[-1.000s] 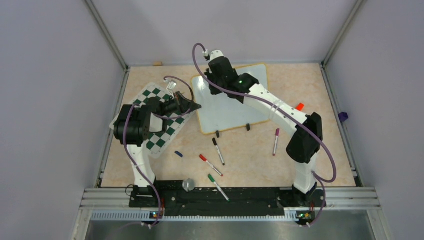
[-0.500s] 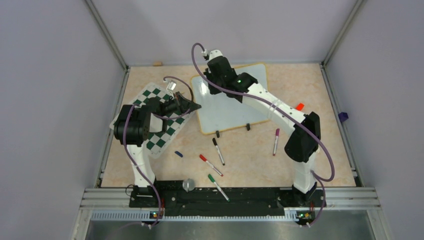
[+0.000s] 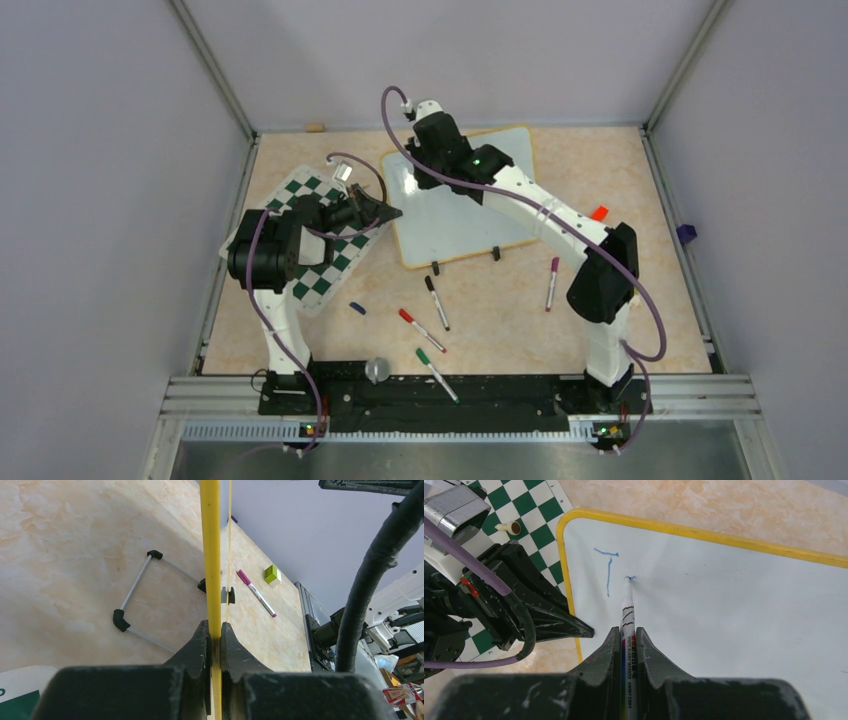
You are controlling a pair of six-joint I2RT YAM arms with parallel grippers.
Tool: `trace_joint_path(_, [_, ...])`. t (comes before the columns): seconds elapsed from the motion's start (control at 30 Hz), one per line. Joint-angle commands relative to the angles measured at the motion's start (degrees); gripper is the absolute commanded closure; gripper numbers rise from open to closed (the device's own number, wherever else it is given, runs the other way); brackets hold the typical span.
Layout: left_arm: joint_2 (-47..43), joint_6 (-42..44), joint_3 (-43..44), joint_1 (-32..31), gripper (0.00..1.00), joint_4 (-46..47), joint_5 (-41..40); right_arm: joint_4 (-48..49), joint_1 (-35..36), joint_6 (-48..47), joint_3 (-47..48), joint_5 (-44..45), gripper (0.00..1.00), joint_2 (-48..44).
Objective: Write a sentence on the whiteboard
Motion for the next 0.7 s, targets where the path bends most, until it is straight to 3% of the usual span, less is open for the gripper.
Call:
trace_joint_path(0.0, [-2.5,4.4,-0.4,0.2,1.00,7.1,1.6,0.2,-0.3,0.3,3.1,-0.7,1.00,1.3])
trace_joint_path(0.67, [-2.4,4.4,-0.4,0.2,1.00,7.1,1.5,-3.2,-0.3,0.3,2.8,-0.4,1.00,1.0])
